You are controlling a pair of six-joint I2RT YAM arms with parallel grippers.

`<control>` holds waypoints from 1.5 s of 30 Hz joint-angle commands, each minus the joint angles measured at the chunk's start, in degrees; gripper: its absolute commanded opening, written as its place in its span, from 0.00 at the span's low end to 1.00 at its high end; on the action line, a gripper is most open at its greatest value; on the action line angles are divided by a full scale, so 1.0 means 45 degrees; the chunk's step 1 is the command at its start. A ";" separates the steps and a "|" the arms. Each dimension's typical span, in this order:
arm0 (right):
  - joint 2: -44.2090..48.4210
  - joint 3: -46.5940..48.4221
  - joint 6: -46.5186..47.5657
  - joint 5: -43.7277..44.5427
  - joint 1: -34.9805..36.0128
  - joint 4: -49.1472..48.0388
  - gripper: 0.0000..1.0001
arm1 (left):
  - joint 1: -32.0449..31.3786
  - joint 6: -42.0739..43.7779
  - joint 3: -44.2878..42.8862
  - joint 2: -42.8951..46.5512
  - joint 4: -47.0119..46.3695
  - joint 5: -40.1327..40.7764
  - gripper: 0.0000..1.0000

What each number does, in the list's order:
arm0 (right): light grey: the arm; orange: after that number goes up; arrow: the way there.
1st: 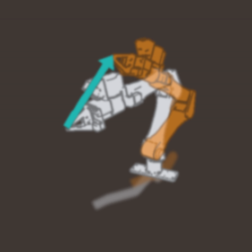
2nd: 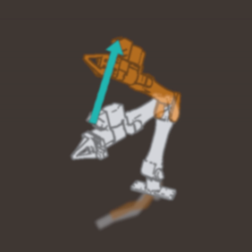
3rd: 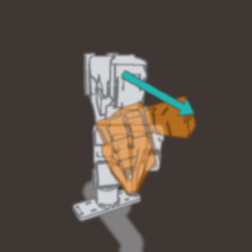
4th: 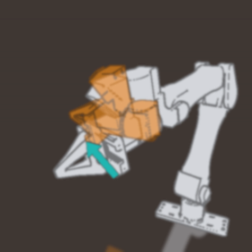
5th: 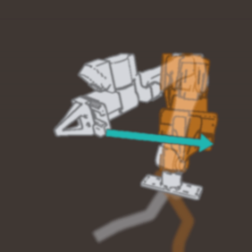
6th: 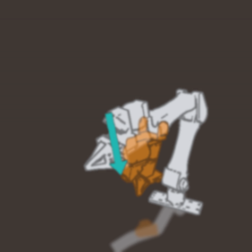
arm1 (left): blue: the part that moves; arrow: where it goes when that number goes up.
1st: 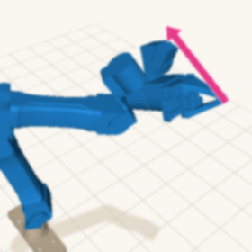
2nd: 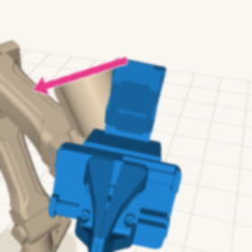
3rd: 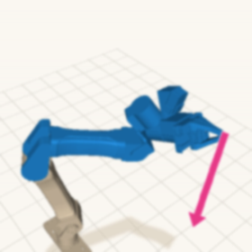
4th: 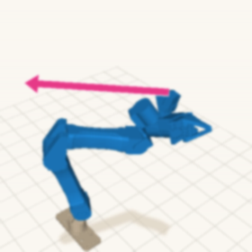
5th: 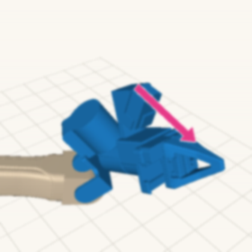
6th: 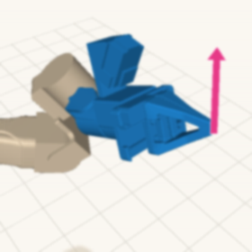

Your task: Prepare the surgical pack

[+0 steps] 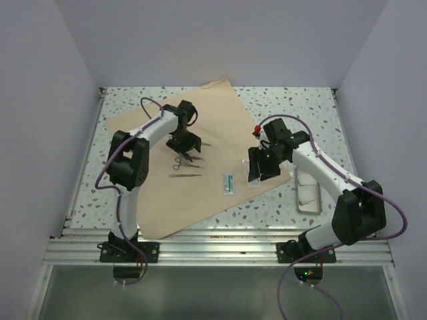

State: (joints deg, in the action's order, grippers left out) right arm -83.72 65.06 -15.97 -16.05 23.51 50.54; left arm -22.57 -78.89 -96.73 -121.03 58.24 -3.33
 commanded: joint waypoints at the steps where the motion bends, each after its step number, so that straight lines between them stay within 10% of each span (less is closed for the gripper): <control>1: 0.0382 -0.0043 0.0403 -0.0026 -0.0028 -0.0158 0.55 | 0.0054 -0.0769 -0.0731 -0.0525 0.0203 0.0252 0.55; 16: 0.0402 -0.0238 0.0560 -0.0026 -0.0048 -0.0216 0.55 | 0.0152 -0.1004 -0.1259 -0.1307 0.0065 0.0233 0.38; 30: -0.1804 0.1069 -0.0045 0.0753 -0.0204 -0.0354 0.60 | -0.1056 0.1923 -0.0124 0.1134 0.0418 0.0702 0.68; 45: -0.3992 0.1401 -0.0260 0.1126 -0.1337 -0.1036 0.67 | -0.2973 0.2863 -0.1164 0.0372 -0.1181 -0.1251 0.56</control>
State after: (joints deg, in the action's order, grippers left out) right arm -100.95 68.60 -17.06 -11.86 17.23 47.79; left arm -36.49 -68.14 -101.89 -119.35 55.79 -7.62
